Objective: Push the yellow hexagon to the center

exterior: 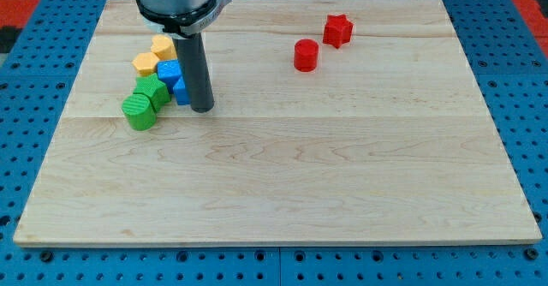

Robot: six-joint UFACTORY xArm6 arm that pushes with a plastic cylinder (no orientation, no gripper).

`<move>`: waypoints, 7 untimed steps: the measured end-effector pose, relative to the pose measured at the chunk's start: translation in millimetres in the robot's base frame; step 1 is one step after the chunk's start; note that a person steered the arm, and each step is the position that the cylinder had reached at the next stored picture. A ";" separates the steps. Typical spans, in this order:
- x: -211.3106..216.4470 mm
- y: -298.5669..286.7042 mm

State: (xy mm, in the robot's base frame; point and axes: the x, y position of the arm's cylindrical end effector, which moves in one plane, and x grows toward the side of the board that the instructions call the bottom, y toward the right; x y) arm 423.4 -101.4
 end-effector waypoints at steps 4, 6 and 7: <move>128.2 -92.7; 110.6 -202.3; 62.8 -202.2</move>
State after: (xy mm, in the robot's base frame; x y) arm 486.2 -303.6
